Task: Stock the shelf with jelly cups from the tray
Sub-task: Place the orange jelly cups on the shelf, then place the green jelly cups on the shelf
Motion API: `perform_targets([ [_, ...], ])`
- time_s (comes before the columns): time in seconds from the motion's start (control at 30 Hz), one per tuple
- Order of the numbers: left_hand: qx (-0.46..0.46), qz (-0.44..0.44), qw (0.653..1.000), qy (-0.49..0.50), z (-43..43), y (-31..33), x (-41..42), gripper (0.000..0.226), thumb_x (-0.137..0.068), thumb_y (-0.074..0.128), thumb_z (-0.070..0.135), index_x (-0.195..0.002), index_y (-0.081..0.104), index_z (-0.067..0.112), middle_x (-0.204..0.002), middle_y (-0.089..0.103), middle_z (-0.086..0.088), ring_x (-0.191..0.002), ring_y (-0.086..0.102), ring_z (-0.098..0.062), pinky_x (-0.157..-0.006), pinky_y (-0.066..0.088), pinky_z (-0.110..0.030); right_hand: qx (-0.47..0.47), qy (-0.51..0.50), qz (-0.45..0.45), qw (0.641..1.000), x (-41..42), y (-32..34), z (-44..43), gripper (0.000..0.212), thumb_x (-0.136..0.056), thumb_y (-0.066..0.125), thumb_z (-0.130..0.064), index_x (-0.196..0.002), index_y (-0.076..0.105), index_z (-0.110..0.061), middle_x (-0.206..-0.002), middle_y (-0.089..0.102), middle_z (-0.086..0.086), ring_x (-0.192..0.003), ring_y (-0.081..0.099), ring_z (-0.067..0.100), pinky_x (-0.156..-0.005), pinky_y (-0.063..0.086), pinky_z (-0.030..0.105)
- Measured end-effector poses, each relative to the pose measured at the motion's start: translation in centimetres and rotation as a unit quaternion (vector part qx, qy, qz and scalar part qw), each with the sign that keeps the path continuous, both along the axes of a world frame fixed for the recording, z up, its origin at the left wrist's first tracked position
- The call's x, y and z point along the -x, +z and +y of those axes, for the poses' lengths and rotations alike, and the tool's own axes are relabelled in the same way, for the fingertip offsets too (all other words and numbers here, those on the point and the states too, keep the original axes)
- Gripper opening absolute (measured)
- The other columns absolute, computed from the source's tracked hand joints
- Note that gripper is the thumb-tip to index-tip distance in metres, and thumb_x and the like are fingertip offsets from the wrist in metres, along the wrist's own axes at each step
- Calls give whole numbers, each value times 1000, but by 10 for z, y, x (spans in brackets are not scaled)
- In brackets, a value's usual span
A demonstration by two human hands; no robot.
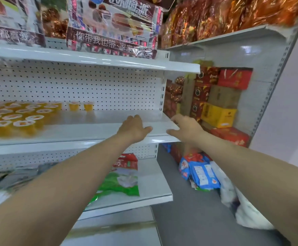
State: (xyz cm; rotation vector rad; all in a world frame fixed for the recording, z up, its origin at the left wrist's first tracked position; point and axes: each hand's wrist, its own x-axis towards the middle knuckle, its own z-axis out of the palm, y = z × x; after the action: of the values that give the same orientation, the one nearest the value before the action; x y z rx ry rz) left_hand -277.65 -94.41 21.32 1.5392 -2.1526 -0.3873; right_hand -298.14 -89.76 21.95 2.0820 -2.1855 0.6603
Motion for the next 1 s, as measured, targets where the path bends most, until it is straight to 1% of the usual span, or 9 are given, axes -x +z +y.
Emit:
perform_targets([
  [0.1,-11,-6,1000,-10,16,-18,22,67,-90,58,53,-138,43,8,-139,43,-14,-125,47,-33,-103,43,-44,-13,-14,-6,1000,22,-19,18,58,-84,67,-47,-133,51,-19,-127,61,8,-116,56,28,-92,49,36],
  [0.2,-31,-13,999,-21,25,-39,40,62,-89,61,51,-133,46,9,-134,45,-13,-123,47,-33,-102,43,-45,-26,-37,-21,999,39,-38,28,56,-82,70,-46,-129,54,-20,-123,63,6,-110,59,26,-90,50,36],
  [0.27,-46,-20,998,-27,27,-56,50,61,-88,63,49,-131,47,10,-133,46,-14,-121,49,-33,-100,44,-45,-39,-55,-26,997,48,-53,30,53,-81,69,-48,-126,56,-23,-119,64,4,-108,60,25,-86,48,31],
  [0.4,-73,-38,995,-48,27,-101,65,61,-88,63,49,-131,48,8,-132,48,-16,-119,52,-34,-98,44,-40,-78,-70,-17,994,63,-94,33,54,-84,67,-47,-128,54,-18,-127,61,9,-113,58,30,-86,44,32],
  [0.5,-105,-54,991,-68,26,-147,73,59,-89,63,49,-128,49,7,-130,51,-17,-119,51,-34,-99,43,-40,-92,-82,-74,990,69,-130,42,50,-84,72,-39,-124,58,-14,-119,64,11,-110,60,31,-88,45,34],
  [0.6,-169,-69,979,-91,31,-204,78,60,-88,64,46,-129,48,5,-129,50,-19,-121,49,-36,-100,41,-40,-135,-102,-116,979,68,-179,50,50,-84,73,-34,-127,58,-12,-125,62,10,-117,56,28,-92,40,31],
  [0.73,-259,-80,955,-118,44,-290,77,56,-87,68,42,-128,50,9,-127,51,-17,-121,48,-34,-98,40,-36,-231,-144,-168,948,63,-266,66,50,-85,72,-37,-126,56,-14,-129,58,12,-123,51,27,-99,38,33],
  [0.87,-340,-103,925,-136,61,-380,64,55,-83,71,45,-124,52,12,-126,53,-12,-118,51,-29,-95,41,-35,-320,-161,-216,908,49,-352,93,49,-87,71,-34,-128,56,-11,-132,59,9,-124,52,25,-97,32,25],
  [1.0,-415,-113,894,-124,84,-459,47,55,-79,75,47,-120,56,15,-121,57,-7,-115,55,-25,-81,40,-30,-409,-194,-269,850,36,-427,123,47,-86,70,-41,-125,58,-18,-125,60,5,-120,55,22,-95,36,24],
])
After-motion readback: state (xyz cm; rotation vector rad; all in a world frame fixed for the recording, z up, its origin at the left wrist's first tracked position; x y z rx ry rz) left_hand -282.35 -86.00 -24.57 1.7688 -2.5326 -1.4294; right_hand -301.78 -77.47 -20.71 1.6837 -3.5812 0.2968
